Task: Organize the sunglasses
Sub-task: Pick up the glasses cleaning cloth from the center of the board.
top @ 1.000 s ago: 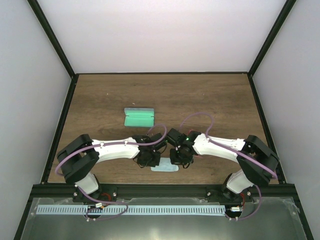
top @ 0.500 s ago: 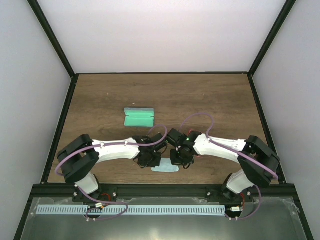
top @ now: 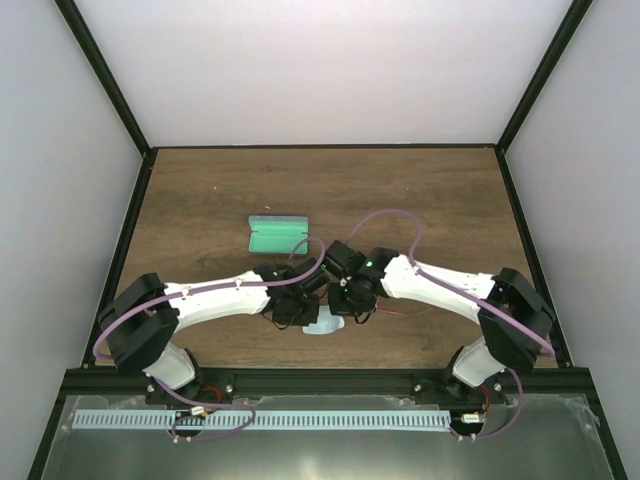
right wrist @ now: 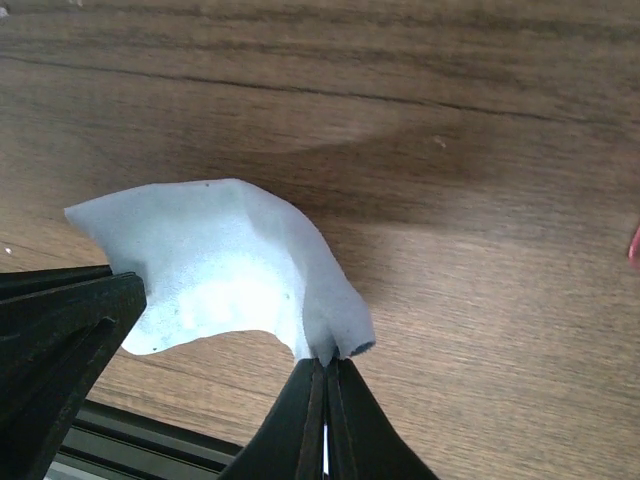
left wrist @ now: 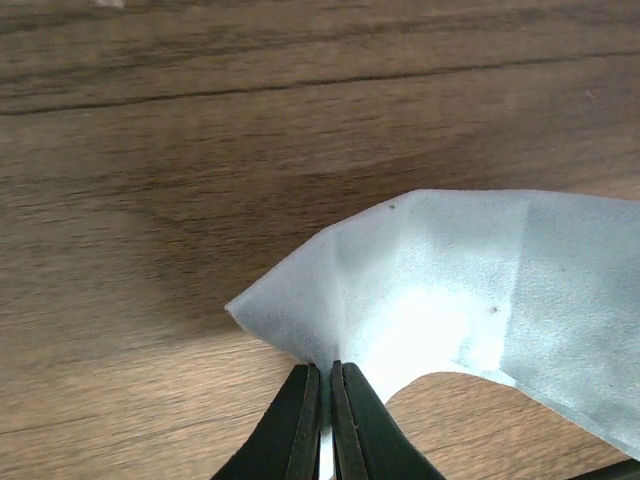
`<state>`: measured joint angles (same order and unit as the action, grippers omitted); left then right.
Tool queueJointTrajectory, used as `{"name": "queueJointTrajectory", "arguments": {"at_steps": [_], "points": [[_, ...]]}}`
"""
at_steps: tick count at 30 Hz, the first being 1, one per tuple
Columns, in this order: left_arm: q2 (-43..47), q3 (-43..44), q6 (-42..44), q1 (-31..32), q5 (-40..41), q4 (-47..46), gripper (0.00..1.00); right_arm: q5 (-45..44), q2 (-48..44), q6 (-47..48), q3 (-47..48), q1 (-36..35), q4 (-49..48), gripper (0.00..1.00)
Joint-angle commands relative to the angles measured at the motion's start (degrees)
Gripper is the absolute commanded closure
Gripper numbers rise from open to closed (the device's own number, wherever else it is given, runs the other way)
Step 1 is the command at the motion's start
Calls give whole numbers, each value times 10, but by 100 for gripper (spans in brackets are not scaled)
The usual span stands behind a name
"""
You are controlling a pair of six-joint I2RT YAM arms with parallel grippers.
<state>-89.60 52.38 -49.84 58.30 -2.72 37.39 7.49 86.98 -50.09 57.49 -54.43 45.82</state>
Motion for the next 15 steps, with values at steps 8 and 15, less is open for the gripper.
{"name": "queueJointTrajectory", "arguments": {"at_steps": [8,15], "points": [[23,28,7,-57,29,9,96,-5,93,60,118,-15,8,99],[24,41,35,-104,36,24,96,0,147,113,193,10,9,99]]}}
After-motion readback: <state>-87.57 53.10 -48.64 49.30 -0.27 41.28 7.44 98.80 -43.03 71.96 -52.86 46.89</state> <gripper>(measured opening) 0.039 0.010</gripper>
